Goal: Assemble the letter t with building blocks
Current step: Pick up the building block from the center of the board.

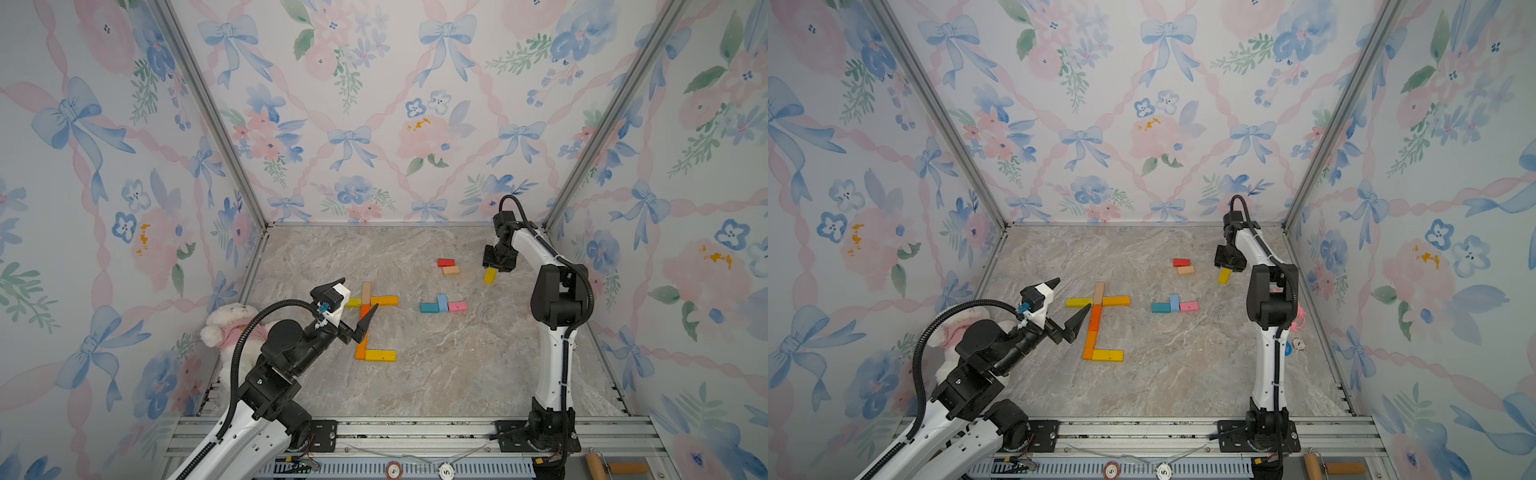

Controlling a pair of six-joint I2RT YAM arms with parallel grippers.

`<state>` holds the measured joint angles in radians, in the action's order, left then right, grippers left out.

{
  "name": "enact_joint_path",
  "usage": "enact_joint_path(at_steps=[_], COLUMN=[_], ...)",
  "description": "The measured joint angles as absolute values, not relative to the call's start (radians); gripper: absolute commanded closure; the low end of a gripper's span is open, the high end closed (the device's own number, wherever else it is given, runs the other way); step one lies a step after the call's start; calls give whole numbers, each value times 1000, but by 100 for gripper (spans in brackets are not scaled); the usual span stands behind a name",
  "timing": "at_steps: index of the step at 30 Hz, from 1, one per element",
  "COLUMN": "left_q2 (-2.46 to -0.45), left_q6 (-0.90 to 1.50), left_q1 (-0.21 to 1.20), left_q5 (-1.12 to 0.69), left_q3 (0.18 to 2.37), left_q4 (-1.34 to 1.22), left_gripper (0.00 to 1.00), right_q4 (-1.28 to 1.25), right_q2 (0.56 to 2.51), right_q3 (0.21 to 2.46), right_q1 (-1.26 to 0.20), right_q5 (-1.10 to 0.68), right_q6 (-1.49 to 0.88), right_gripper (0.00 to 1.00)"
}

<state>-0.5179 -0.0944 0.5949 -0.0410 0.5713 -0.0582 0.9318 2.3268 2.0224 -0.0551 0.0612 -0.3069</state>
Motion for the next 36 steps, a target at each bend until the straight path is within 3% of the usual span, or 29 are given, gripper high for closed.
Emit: enact_joint_path(at_steps=[19, 36], left_q2=[-518, -519], left_q6=[-94, -94], left_q1=[595, 595], left_q5=[-41, -41], left_q3=[571, 571], left_q4=[-58, -58], left_gripper=[2, 2], right_q4=[927, 920], right_q2=[2352, 2355], right_q3=[2016, 2000], right_q1=[-56, -56], right_q5=[61, 61], right_q6=[-315, -323], right_gripper=[51, 59])
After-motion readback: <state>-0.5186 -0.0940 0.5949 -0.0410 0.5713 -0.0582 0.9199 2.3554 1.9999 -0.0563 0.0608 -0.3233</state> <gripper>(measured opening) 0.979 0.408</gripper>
